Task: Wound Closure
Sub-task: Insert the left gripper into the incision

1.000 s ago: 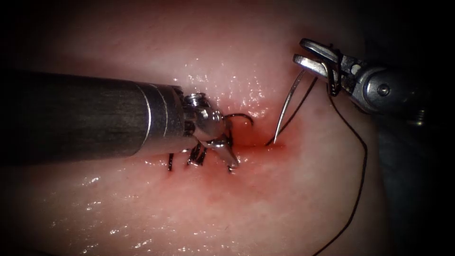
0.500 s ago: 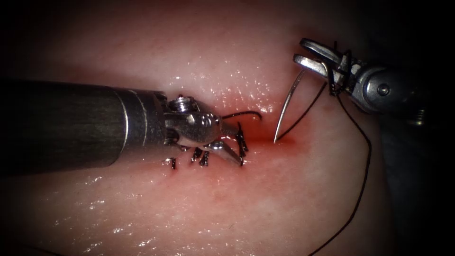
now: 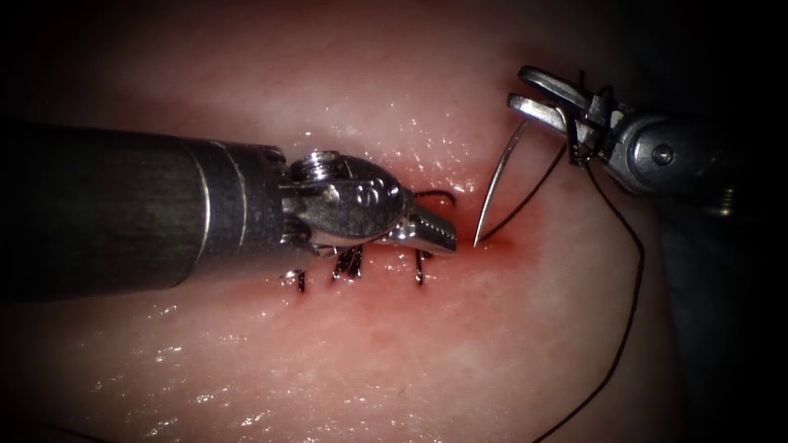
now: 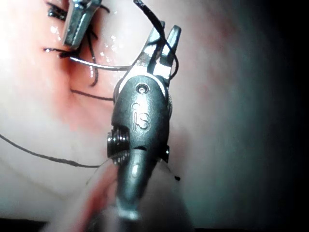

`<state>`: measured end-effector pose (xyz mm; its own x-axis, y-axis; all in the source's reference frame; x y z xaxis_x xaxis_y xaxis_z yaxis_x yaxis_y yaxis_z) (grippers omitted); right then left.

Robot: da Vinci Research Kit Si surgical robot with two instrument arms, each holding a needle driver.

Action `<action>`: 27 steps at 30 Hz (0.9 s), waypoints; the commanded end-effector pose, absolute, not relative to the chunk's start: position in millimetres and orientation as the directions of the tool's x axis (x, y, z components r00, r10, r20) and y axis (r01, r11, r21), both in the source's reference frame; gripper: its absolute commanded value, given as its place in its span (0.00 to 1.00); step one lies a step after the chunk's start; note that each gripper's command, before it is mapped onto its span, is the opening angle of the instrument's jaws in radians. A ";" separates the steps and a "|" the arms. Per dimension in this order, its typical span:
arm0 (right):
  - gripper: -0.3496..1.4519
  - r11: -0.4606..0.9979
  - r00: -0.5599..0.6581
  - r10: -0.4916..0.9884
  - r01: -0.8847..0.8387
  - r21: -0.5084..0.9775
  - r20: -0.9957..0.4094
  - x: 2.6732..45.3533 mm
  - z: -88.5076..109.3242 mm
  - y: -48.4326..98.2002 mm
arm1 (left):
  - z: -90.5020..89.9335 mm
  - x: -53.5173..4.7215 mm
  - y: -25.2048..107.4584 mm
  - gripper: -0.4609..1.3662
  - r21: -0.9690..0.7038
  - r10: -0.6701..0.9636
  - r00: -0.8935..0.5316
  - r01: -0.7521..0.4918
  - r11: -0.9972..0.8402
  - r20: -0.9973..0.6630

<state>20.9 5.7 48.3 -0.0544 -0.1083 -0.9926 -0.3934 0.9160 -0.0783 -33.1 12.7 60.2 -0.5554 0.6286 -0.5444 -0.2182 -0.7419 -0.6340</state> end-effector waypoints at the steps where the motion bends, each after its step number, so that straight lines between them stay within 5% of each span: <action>1: 0.00 0.913 -0.055 -0.108 -0.400 -0.077 -0.993 20.9 48.3 5.7 | 60.5 -33.2 12.5 0.06 -0.642 0.624 -0.558 -0.199 -0.741 -0.547; 27: 0.00 0.915 -0.057 -0.106 -0.397 -0.075 -0.993 20.5 48.1 5.7 | 68.7 -33.4 10.7 0.06 -0.631 0.602 -0.631 -0.221 -0.744 -0.489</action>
<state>20.5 5.7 48.1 -0.0574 -0.1060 -0.9927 -0.3929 0.9165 -0.0752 -33.3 10.6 68.8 -0.6326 0.6014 -0.4880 -0.2262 -0.7461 -0.6263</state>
